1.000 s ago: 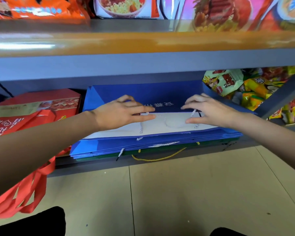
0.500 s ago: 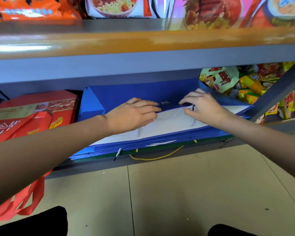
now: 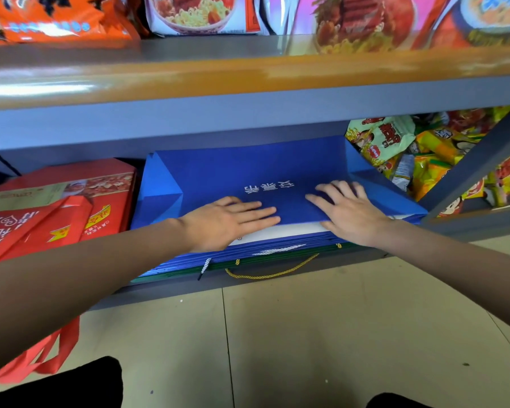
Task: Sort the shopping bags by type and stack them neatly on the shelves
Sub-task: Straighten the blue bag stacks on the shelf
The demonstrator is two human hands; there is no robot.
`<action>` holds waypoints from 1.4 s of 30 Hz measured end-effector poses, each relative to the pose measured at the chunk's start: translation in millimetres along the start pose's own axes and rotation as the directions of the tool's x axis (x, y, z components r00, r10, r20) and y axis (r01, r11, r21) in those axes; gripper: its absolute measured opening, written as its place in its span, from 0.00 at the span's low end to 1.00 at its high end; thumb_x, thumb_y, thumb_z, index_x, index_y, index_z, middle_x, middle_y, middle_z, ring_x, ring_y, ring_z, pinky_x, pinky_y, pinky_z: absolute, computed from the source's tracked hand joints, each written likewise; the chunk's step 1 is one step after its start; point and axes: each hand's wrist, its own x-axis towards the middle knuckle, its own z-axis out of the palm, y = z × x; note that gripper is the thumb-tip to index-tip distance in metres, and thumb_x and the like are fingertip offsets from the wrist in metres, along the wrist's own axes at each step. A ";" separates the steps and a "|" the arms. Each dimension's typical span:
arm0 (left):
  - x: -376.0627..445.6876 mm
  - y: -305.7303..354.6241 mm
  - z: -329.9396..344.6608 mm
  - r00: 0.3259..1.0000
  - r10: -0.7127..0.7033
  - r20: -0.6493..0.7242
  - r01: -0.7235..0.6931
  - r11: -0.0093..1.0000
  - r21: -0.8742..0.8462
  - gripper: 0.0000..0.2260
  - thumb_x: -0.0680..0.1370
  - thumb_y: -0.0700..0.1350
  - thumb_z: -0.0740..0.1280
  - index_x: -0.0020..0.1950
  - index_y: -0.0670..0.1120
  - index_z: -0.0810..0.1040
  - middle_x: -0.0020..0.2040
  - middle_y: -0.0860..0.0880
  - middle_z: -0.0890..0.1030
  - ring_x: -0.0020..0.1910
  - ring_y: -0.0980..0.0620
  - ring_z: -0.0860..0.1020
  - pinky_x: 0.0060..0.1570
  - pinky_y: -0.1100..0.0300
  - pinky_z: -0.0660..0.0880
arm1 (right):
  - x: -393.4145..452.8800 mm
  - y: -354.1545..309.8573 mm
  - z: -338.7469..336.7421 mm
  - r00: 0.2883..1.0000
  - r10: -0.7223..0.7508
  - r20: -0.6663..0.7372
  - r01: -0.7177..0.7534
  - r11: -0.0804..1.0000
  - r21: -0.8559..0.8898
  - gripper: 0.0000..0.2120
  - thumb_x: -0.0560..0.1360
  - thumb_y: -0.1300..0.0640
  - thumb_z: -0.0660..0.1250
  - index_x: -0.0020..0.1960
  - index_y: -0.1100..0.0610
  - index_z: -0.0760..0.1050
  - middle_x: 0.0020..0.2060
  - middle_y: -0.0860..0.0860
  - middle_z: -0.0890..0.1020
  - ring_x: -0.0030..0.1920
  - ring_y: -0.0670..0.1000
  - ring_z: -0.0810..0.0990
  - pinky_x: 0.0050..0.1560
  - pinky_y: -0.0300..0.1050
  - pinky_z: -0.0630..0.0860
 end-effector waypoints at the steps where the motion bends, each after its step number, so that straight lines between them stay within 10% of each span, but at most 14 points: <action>1: 0.6 0.6 -1.2 0.998 0.006 0.055 -0.007 0.999 0.031 0.37 0.79 0.36 0.53 0.66 0.57 0.24 0.74 0.57 0.34 0.77 0.53 0.44 0.71 0.58 0.48 | -1.3 3.7 0.6 1.000 -0.023 0.022 0.023 1.000 -0.001 0.28 0.81 0.46 0.51 0.77 0.50 0.46 0.75 0.51 0.51 0.74 0.55 0.48 0.71 0.57 0.51; 11: -4.4 0.3 -13.0 0.998 0.043 0.041 -0.048 0.991 0.126 0.31 0.81 0.38 0.49 0.68 0.54 0.26 0.67 0.58 0.24 0.75 0.50 0.37 0.73 0.54 0.42 | -6.5 36.1 -12.6 0.985 -0.156 0.072 0.149 0.985 0.091 0.27 0.78 0.39 0.49 0.76 0.44 0.50 0.74 0.47 0.52 0.72 0.50 0.49 0.72 0.50 0.56; 16: -2.9 4.0 -9.2 0.993 0.089 0.078 -0.091 0.996 0.024 0.22 0.80 0.53 0.38 0.67 0.60 0.26 0.68 0.60 0.26 0.76 0.50 0.38 0.73 0.54 0.43 | -12.3 36.4 -10.0 0.973 -0.165 0.159 0.167 0.986 -0.002 0.42 0.64 0.27 0.25 0.75 0.41 0.38 0.75 0.45 0.45 0.73 0.51 0.47 0.70 0.53 0.58; 21: 0.3 13.1 1.2 0.988 0.022 0.155 -0.009 0.997 -0.083 0.25 0.82 0.55 0.44 0.66 0.60 0.25 0.69 0.58 0.26 0.76 0.50 0.39 0.74 0.55 0.48 | -3.8 31.5 -7.1 0.974 -0.136 0.180 0.132 0.991 0.036 0.37 0.75 0.34 0.53 0.76 0.43 0.38 0.75 0.47 0.42 0.74 0.53 0.46 0.71 0.55 0.57; 30: 14.2 24.5 1.9 0.909 -0.241 0.342 0.364 0.857 -0.365 0.28 0.79 0.63 0.44 0.75 0.57 0.36 0.77 0.53 0.38 0.76 0.50 0.39 0.74 0.45 0.45 | 18.0 6.3 -2.4 0.958 -0.152 0.244 0.139 0.988 0.068 0.48 0.70 0.33 0.63 0.76 0.47 0.35 0.75 0.50 0.38 0.75 0.56 0.42 0.70 0.57 0.53; 36: 3.8 16.8 -4.2 0.937 -0.273 0.216 0.302 0.947 -0.111 0.26 0.82 0.57 0.45 0.77 0.51 0.40 0.78 0.50 0.48 0.75 0.48 0.53 0.70 0.48 0.55 | 16.7 11.6 -19.5 0.990 -0.097 0.106 0.063 0.958 0.280 0.52 0.65 0.36 0.71 0.77 0.46 0.42 0.75 0.47 0.43 0.74 0.55 0.45 0.71 0.61 0.52; 42: -27.9 1.1 0.9 0.930 -0.217 -0.296 0.270 0.951 0.152 0.28 0.73 0.43 0.62 0.72 0.39 0.60 0.67 0.41 0.73 0.54 0.44 0.79 0.54 0.48 0.74 | 17.9 22.9 -40.8 0.995 0.014 -0.095 0.041 0.833 0.551 0.40 0.70 0.41 0.69 0.75 0.47 0.54 0.74 0.48 0.51 0.74 0.57 0.49 0.71 0.59 0.57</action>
